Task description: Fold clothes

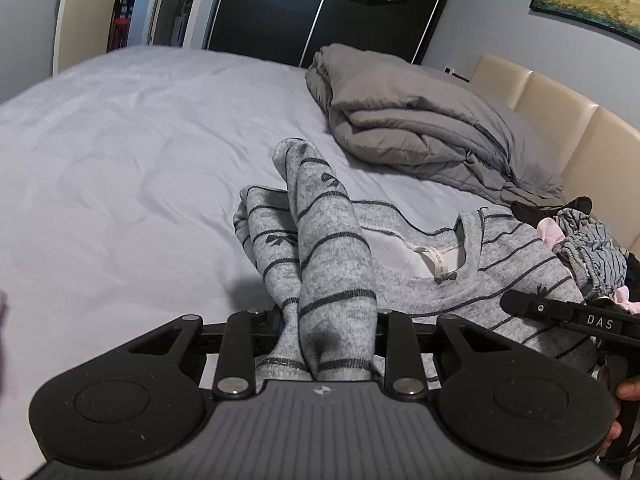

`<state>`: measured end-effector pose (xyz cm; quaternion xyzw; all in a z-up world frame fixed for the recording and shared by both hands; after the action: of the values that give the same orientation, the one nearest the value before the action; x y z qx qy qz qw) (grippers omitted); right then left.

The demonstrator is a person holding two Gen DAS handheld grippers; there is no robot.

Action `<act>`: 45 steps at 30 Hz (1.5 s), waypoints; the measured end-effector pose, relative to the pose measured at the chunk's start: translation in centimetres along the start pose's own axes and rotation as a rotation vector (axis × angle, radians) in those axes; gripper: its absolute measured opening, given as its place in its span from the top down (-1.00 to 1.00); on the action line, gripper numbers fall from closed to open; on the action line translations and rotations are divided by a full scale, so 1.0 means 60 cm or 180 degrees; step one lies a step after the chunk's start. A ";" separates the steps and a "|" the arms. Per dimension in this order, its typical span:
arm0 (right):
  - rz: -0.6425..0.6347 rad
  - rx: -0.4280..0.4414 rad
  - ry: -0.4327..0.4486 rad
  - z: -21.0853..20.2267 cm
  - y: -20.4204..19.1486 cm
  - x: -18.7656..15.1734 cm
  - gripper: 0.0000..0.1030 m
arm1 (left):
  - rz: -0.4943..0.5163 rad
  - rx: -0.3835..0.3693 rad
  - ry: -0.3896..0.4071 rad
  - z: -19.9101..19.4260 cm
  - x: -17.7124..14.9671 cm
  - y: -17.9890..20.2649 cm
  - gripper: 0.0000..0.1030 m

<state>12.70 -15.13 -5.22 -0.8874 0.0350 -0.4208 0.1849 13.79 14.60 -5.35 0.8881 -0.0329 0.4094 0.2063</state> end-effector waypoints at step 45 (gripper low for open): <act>-0.0244 0.1174 -0.0219 0.032 -0.607 -0.057 0.47 | -0.0200 0.1133 0.0670 -0.454 0.091 -0.363 0.52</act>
<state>8.55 20.05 4.17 -0.8530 -0.0829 -0.3962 0.3294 2.92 45.80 7.08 0.8635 0.0894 0.4927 0.0611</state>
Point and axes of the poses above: each gripper's, at about its wrist camera, not at the fingertips, and z roughly the way its jaws point, y to its right, x to its top, the point moved 4 cm from there along z, roughly the way its jaws point, and after that the axes turned 5 degrees about -x, right-handed, at the moved point
